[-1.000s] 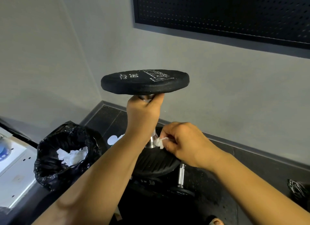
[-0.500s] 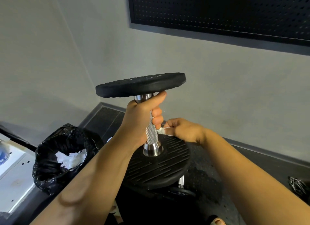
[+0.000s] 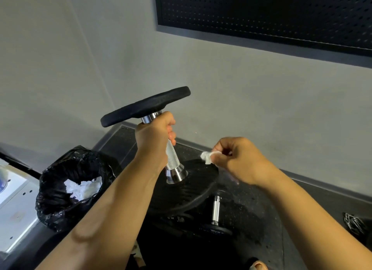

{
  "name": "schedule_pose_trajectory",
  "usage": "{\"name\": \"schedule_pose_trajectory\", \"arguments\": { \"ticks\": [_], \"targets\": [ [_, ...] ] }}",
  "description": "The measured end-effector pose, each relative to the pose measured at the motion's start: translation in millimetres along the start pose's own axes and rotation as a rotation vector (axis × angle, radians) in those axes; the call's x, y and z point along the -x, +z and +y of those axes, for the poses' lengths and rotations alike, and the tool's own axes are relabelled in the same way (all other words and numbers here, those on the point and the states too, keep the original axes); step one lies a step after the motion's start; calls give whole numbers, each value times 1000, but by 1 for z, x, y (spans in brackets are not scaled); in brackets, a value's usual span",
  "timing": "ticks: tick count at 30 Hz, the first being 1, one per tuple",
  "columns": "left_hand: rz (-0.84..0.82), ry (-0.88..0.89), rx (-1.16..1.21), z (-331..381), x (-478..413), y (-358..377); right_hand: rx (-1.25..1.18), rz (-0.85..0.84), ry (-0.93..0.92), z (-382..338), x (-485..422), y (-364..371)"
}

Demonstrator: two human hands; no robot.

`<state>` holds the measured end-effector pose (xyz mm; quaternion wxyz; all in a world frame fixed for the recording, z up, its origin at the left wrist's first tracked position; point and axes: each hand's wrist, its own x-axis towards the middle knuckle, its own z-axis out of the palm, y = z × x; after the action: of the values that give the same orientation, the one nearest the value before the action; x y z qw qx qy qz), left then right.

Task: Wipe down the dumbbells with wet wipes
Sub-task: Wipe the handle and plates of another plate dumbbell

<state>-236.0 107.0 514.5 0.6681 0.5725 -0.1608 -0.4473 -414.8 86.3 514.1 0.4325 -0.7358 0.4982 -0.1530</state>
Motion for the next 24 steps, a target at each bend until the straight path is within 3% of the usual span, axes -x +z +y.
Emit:
{"name": "schedule_pose_trajectory", "arguments": {
  "ticks": [2, 6, 10, 17, 24],
  "targets": [
    [-15, 8, -6, -2, 1, -1, 127, -32, -162, -15, 4, -1],
    [-90, 9, -63, 0, 3, -2, 349, -322, -283, -24, 7, 16],
    [-205, -1, -69, 4, 6, -3, 430, -258, -258, -13, -17, 18],
    [-323, -63, -45, 9, 10, -1, 259, -323, -91, 1, -55, 24],
    [-518, -103, 45, 16, 7, -7, -5, -446, 286, 14, -64, 22]
  ]
}}
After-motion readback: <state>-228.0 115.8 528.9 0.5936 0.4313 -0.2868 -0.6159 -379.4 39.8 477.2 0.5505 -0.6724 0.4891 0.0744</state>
